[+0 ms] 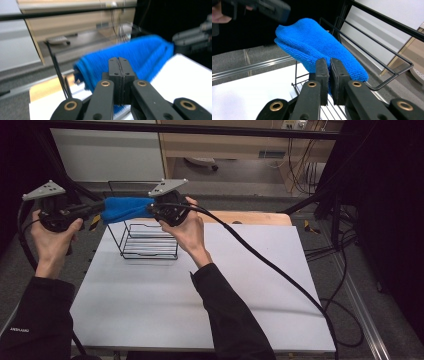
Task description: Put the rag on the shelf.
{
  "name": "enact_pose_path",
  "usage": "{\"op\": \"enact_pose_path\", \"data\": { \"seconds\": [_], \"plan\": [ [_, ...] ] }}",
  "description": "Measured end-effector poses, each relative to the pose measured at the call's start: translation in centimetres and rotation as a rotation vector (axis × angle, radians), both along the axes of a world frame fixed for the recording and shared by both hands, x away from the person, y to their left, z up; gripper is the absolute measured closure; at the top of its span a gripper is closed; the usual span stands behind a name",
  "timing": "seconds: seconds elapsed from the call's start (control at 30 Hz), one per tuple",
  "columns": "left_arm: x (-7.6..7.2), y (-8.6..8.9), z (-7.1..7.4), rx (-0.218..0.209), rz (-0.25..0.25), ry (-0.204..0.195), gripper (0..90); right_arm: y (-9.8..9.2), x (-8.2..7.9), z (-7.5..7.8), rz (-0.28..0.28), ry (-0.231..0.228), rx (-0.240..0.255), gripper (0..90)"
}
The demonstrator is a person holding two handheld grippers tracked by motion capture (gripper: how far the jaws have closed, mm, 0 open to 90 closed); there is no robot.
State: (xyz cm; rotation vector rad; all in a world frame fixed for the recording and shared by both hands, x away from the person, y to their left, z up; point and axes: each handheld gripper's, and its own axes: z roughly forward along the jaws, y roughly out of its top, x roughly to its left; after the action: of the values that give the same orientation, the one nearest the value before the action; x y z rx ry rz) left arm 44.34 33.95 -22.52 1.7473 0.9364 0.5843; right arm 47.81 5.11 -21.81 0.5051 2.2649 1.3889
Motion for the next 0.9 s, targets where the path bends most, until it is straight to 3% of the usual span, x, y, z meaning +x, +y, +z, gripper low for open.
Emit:
{"op": "enact_pose_path", "data": {
  "seconds": [0.17, 0.47, 0.6, 0.73, 0.77, 0.9],
  "plan": [
    [0.2, -0.3, -1.5, 0.053, -0.001, 0.042, 90.0, 0.0, 0.1, -0.4, 0.001, 0.011, -0.011, 85.3],
    [1.0, -0.6, -3.1, 0.089, 0.016, 0.047, 90.0, 0.0, 0.3, -1.1, 0.011, 0.042, -0.017, 79.2],
    [1.3, -0.7, -3.7, 0.095, 0.025, 0.048, 90.0, -0.2, 0.2, -0.8, 0.016, 0.044, 0.019, 68.9],
    [1.5, -0.8, -4.0, 0.1, 0.03, 0.044, 90.0, -0.4, 0.1, -0.4, 0.018, 0.053, 0.063, 68.5],
    [1.5, -0.8, -4.0, 0.102, 0.03, 0.043, 90.0, -0.5, 0.2, -0.4, 0.019, 0.061, 0.069, 69.1],
    [1.6, -0.9, -4.4, 0.104, 0.032, 0.039, 89.9, -0.3, 0.3, -1.1, 0.025, 0.129, 0.066, 86.8]
  ]
}}
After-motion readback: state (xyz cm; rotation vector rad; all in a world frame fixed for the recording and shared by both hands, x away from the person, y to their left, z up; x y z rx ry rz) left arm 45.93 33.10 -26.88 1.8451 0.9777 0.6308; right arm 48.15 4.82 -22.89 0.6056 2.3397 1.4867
